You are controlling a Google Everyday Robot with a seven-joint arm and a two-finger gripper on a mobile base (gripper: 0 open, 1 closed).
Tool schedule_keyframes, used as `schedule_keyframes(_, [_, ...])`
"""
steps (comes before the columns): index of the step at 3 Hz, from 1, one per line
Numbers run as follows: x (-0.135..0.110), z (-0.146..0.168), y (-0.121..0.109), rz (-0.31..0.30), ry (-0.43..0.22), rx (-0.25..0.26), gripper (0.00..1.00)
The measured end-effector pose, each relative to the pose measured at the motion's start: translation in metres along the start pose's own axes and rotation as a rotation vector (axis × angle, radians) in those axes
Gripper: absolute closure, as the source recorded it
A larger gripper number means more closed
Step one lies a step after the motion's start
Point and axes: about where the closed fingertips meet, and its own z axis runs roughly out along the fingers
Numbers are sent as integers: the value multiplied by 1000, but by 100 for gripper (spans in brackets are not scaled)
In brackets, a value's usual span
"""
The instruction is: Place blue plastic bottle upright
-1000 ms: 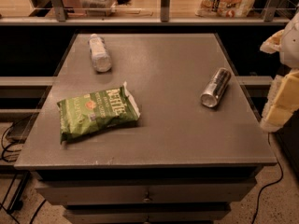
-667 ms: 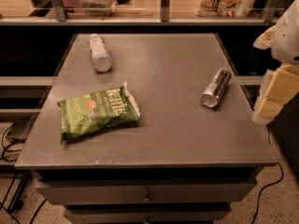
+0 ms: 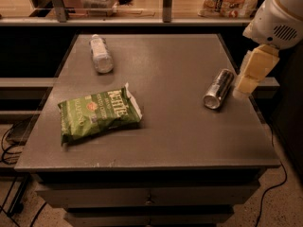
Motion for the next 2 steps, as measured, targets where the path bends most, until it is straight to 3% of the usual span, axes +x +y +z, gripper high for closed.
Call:
schedule_keyframes(1, [0,0,0,0,0,0,0])
schedule_keyframes(2, [-29,6,-14,37,-32,16,0])
